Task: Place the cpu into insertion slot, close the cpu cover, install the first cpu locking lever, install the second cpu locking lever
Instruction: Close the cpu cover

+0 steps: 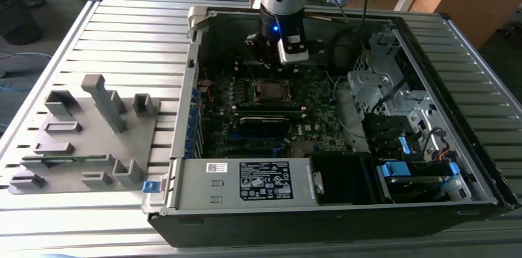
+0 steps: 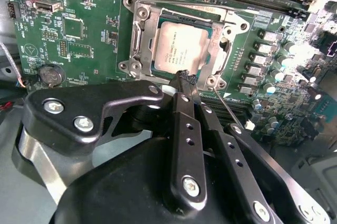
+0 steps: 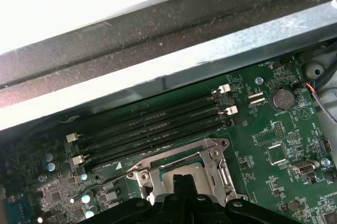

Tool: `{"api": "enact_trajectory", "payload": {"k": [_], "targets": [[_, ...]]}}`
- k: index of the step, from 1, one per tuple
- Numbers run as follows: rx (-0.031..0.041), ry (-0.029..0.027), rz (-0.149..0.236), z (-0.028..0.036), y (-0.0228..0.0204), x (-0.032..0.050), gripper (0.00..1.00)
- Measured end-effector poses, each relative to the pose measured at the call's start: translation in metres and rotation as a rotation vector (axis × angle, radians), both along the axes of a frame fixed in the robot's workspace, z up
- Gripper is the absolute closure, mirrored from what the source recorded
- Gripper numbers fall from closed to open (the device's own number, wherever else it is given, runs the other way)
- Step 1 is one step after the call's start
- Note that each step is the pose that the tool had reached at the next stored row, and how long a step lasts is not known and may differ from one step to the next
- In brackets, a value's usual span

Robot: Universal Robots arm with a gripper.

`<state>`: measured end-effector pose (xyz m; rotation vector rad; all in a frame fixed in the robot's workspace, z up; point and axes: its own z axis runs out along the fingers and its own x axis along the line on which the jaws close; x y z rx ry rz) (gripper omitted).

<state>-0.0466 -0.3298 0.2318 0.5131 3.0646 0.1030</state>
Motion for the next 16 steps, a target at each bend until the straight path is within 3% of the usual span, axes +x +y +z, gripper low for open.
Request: {"api": "enact_trajectory", "payload": {"k": [7,16], "targets": [[0.0000,0.0001,0.007,0.0000,0.0000,0.0000,0.89],[0.0000,0.0000,0.160,-0.0003,0.0000,0.0000,0.89]]}}
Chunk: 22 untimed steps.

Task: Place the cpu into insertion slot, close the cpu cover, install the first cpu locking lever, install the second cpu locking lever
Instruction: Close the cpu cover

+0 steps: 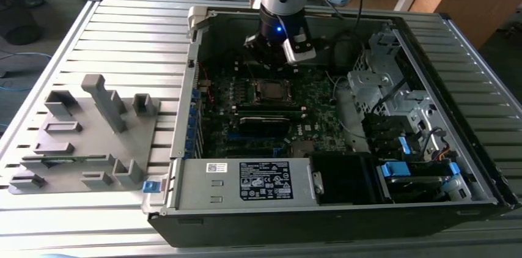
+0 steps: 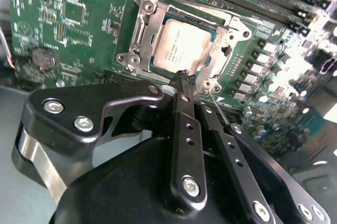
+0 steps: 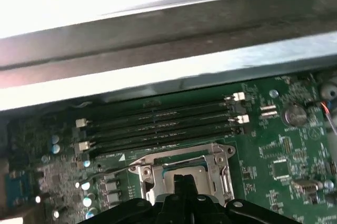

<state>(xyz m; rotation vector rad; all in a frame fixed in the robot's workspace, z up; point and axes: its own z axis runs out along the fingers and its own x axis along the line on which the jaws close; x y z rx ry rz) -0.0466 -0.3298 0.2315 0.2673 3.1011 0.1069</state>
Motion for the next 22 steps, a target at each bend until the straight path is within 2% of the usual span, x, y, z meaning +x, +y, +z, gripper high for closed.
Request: {"api": "enact_trajectory", "payload": {"k": [7,9,10,13,14,18,22], "targets": [[-0.0003,0.0001,0.125,-0.0006,0.0000,0.0000,0.89],[-0.0031,0.0003,0.138,-0.0007,0.0001,0.0000,0.89],[-0.0086,0.0010,0.139,-0.0007,0.0000,0.0000,0.89],[-0.0363,0.0031,0.138,-0.0006,0.0000,-0.0002,0.89],[-0.0427,0.0035,0.138,-0.0007,0.0000,-0.0002,0.89],[-0.0532,0.0043,0.139,-0.0009,0.0000,-0.0001,0.89],[-0.0543,0.0045,0.138,-0.0032,0.0000,0.0001,0.89]]}}
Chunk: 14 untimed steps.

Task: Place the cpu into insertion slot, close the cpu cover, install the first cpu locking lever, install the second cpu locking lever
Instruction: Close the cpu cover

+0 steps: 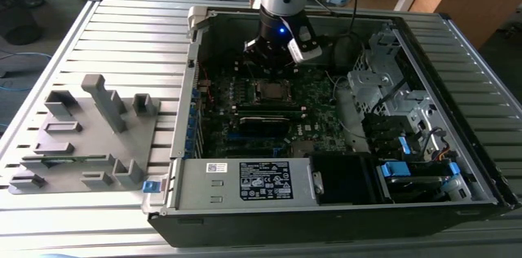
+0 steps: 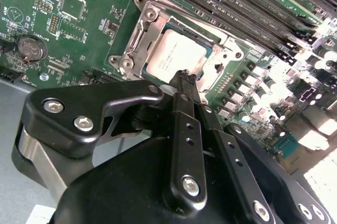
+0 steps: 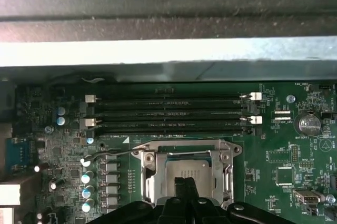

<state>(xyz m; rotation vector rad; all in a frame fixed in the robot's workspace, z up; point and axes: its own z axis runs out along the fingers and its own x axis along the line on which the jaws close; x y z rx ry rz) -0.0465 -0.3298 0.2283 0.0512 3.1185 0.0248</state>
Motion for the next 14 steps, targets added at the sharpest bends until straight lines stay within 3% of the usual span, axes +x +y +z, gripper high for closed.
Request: {"api": "enact_trajectory", "payload": {"k": [6,14], "targets": [[0.0000,0.0000,0.000,-0.0023,-0.0001,0.0026,0.89],[0.0001,-0.0001,0.000,-0.0078,-0.0036,0.0028,0.89]]}}
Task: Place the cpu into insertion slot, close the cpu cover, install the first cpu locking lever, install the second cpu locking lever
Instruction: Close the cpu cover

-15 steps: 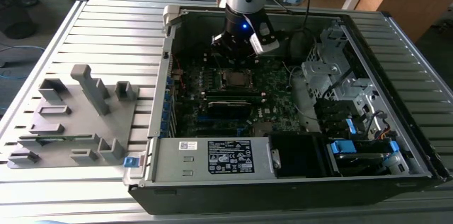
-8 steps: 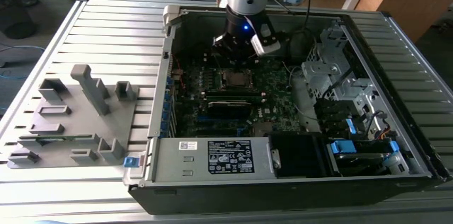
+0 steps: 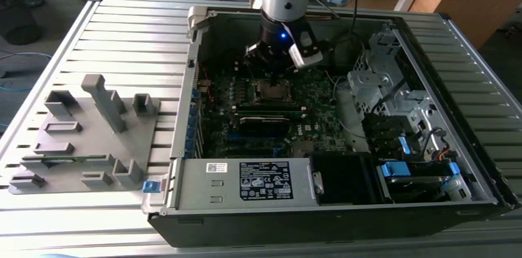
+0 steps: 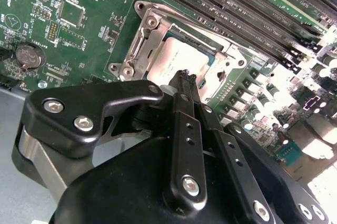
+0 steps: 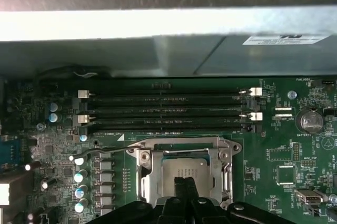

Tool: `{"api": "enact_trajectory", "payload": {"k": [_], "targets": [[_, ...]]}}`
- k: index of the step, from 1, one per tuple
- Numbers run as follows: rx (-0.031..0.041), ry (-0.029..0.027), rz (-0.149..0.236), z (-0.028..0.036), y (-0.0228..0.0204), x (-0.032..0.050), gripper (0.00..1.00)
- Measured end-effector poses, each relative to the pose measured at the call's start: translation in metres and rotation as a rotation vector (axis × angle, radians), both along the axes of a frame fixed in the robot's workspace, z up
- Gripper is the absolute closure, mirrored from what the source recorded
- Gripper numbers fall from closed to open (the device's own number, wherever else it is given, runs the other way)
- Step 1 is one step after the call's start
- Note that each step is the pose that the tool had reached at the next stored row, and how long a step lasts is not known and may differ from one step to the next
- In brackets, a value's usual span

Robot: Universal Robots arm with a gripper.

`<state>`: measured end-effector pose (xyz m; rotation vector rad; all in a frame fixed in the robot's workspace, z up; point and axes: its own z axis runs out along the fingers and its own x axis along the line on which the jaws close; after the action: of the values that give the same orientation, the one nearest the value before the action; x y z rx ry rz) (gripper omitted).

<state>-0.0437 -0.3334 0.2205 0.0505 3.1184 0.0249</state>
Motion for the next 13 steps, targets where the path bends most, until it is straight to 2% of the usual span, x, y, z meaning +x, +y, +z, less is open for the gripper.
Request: {"api": "enact_trajectory", "payload": {"k": [6,13], "targets": [[0.0000,-0.0001,0.000,-0.0007,-0.0001,-0.0010,0.89],[0.0001,-0.0002,0.000,-0.0021,-0.0001,-0.0124,0.89]]}}
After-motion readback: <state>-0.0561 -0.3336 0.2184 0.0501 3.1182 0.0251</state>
